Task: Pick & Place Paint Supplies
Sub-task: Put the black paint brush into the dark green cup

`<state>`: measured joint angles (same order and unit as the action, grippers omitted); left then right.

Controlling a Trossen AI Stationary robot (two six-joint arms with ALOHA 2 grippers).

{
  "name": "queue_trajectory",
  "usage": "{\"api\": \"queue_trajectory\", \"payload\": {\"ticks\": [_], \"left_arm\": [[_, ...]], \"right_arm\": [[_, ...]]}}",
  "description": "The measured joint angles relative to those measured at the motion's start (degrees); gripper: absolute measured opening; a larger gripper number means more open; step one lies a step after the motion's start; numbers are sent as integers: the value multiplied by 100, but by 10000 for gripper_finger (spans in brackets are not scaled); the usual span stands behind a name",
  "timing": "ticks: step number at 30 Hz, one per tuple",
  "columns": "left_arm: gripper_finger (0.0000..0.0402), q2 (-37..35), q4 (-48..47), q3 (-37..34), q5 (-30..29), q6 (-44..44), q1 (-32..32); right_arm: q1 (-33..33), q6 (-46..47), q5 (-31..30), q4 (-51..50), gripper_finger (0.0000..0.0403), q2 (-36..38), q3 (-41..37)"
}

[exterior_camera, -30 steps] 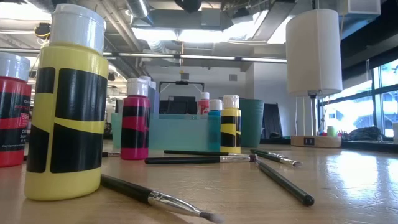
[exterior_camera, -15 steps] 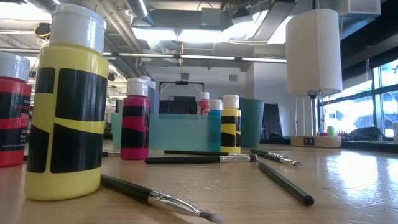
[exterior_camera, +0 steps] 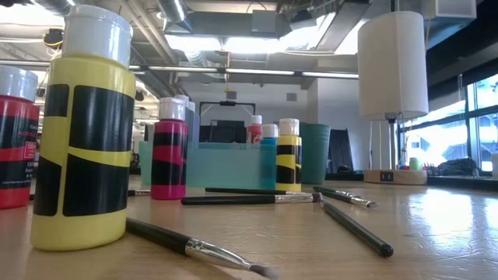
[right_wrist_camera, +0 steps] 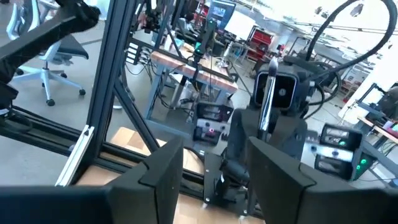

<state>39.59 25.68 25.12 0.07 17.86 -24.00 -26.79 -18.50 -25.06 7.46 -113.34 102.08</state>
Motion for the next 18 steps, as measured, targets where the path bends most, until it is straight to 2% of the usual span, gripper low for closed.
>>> {"api": "queue_trajectory", "payload": {"ticks": [10,18], "left_arm": [[25,1240,964,0,158,-490,121],[25,1452,1213,0,97,-515,75]], "right_arm": [[37,-178,3,155,176,0,-2],[117,-449,22,403,176,0,-2]]}}
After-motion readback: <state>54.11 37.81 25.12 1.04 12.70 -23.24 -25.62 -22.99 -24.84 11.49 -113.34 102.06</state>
